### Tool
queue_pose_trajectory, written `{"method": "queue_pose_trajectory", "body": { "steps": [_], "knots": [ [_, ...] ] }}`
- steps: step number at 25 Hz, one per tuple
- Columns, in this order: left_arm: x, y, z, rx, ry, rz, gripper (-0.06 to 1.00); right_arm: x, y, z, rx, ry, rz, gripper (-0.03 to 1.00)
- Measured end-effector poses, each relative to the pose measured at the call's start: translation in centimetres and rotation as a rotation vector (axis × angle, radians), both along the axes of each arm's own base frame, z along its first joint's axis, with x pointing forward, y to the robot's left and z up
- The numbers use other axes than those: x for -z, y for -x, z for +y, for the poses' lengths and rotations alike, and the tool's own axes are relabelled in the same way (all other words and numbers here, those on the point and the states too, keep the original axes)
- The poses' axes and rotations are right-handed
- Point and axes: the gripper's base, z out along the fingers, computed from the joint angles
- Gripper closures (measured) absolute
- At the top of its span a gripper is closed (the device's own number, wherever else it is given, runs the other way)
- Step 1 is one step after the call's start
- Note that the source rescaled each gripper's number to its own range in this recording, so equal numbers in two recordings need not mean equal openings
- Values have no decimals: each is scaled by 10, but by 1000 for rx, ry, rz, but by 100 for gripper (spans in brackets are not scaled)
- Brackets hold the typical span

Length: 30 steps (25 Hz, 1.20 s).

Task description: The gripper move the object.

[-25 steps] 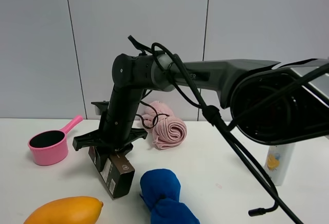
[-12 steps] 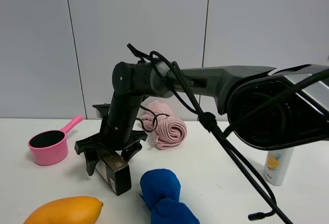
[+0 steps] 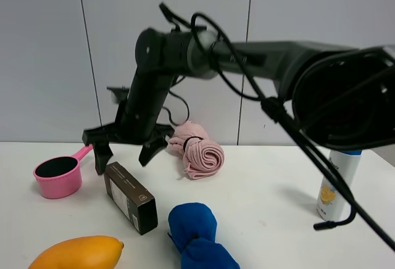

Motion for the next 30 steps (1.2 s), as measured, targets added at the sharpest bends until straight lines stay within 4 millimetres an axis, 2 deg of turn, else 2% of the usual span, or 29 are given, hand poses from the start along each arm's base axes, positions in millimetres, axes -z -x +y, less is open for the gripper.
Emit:
{"method": "queue_pose_trajectory", "body": {
  "steps": [3, 6, 9, 13, 17, 30],
  "knots": [
    [0, 0, 0, 0, 0, 0, -6, -58, 5, -5, -11, -61, -82, 25],
    [0, 0, 0, 0, 0, 0, -6, -105, 13, -14, -17, -110, -154, 25],
    [0, 0, 0, 0, 0, 0, -6, -142, 22, -25, -15, -128, -218, 25],
    [0, 0, 0, 0, 0, 0, -6, -180, 33, -42, -10, -111, -292, 25],
    [0, 0, 0, 0, 0, 0, -6, -208, 40, -57, -7, -81, -394, 25],
    [0, 0, 0, 0, 0, 0, -6, -273, 68, -90, 1, -125, -534, 25]
  ]
}}
